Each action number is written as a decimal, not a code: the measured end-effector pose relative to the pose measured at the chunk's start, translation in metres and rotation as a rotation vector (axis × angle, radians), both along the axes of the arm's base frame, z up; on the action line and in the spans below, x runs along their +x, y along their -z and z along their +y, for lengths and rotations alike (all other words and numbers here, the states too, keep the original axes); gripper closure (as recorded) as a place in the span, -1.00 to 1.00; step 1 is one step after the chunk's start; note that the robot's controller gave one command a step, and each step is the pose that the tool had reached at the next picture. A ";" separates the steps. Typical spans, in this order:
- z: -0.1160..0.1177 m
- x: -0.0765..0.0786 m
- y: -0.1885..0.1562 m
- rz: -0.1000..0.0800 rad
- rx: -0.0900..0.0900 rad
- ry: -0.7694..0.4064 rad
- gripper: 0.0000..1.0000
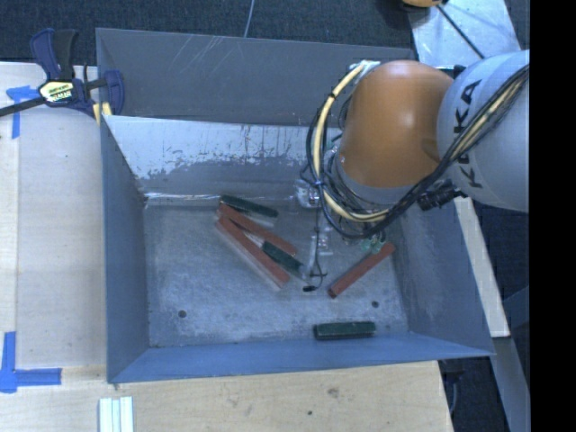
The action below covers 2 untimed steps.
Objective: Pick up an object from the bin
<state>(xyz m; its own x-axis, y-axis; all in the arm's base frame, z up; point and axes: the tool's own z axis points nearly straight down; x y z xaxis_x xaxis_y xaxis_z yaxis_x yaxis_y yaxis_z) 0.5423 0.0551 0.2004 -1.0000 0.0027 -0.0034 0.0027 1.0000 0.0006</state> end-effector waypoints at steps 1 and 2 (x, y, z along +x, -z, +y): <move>0.000 0.000 0.000 0.000 0.000 0.000 -1.00; -0.001 0.010 0.047 -0.008 0.000 -0.038 -1.00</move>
Offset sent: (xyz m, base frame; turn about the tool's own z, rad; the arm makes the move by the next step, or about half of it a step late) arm 0.0169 -0.0023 -0.1116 -0.0806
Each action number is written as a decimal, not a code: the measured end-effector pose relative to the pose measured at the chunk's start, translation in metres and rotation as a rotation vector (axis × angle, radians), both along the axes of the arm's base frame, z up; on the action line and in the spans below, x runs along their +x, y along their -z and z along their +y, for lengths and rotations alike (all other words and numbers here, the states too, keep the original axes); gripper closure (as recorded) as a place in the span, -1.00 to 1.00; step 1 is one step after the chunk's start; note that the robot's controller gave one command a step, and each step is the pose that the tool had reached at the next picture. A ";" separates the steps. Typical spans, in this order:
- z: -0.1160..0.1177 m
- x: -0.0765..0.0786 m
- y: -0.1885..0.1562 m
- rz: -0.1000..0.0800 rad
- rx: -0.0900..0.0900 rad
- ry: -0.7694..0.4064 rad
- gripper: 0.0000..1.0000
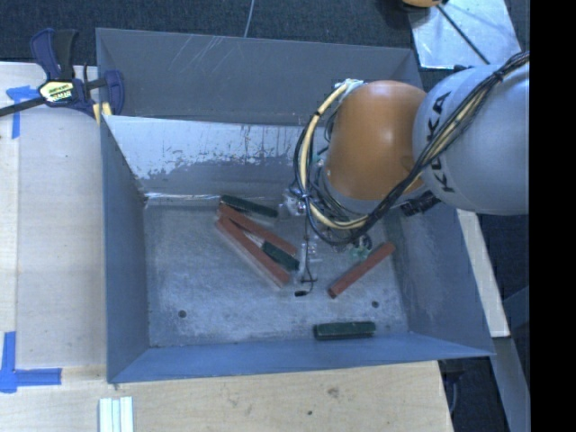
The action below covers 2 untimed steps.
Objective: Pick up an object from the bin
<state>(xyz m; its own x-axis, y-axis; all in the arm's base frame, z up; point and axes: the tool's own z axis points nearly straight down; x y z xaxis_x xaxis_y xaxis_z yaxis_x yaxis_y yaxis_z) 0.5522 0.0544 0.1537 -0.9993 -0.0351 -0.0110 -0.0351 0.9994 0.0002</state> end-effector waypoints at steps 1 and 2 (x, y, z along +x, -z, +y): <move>-0.006 -0.009 0.080 -0.007 0.001 -0.052 1.00; -0.006 -0.009 0.080 -0.007 0.001 -0.052 1.00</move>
Offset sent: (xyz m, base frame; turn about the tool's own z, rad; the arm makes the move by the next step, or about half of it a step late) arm 0.0000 0.0000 0.0000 0.0000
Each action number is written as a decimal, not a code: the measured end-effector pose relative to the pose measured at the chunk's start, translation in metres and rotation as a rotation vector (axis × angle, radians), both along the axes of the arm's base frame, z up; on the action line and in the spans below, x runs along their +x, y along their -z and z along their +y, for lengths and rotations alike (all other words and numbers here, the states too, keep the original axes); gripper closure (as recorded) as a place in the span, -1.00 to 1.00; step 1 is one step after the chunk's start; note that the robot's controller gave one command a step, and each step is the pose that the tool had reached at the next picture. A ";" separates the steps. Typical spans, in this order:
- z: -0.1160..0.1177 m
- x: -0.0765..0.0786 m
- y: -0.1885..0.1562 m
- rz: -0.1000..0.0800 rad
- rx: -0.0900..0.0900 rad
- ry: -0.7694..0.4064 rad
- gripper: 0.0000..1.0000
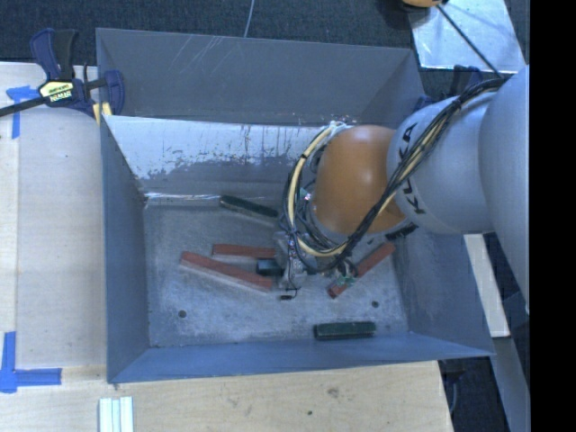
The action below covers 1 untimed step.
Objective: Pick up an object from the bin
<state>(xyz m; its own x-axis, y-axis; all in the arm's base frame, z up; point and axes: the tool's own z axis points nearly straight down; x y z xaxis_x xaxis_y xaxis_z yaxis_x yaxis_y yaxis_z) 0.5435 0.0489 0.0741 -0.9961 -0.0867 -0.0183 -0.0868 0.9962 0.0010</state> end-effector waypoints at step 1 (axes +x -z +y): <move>0.002 0.006 0.001 0.009 -0.004 -0.046 1.00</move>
Offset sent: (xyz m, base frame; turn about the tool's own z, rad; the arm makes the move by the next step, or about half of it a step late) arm -0.0056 0.0159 0.2099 -0.0645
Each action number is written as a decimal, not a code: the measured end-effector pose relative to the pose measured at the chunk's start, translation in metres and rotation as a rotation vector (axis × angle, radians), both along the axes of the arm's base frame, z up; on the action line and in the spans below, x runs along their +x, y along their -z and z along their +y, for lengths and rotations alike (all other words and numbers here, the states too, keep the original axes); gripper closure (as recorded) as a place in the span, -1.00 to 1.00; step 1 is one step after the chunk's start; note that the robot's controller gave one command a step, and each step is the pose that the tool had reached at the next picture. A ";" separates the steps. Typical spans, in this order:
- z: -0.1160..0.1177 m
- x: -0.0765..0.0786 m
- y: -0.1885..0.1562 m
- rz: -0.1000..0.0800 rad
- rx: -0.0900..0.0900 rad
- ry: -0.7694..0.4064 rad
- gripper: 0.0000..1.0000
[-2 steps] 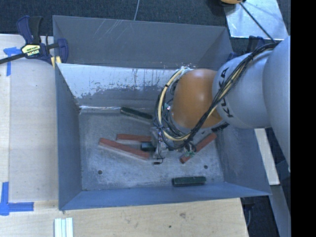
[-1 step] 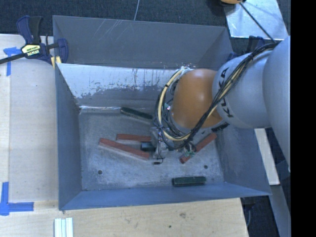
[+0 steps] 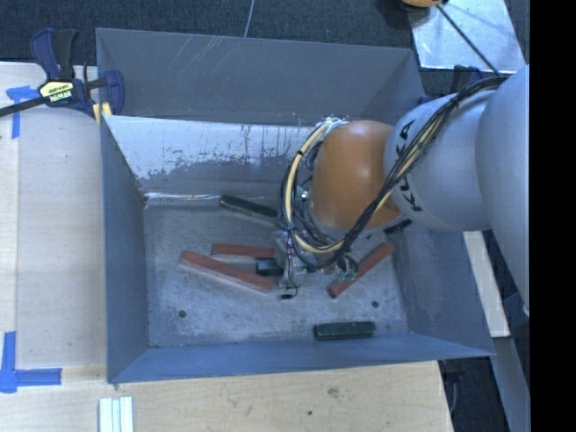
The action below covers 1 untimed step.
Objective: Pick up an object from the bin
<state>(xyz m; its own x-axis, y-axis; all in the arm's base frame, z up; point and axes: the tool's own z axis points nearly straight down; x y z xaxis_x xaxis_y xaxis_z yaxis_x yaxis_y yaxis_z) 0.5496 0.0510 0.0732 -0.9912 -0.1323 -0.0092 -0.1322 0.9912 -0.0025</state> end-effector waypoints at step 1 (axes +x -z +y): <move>0.012 -0.010 -0.202 0.009 0.001 -0.020 1.00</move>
Offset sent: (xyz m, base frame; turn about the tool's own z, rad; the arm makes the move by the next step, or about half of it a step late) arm 0.0000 0.0000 0.0000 0.0000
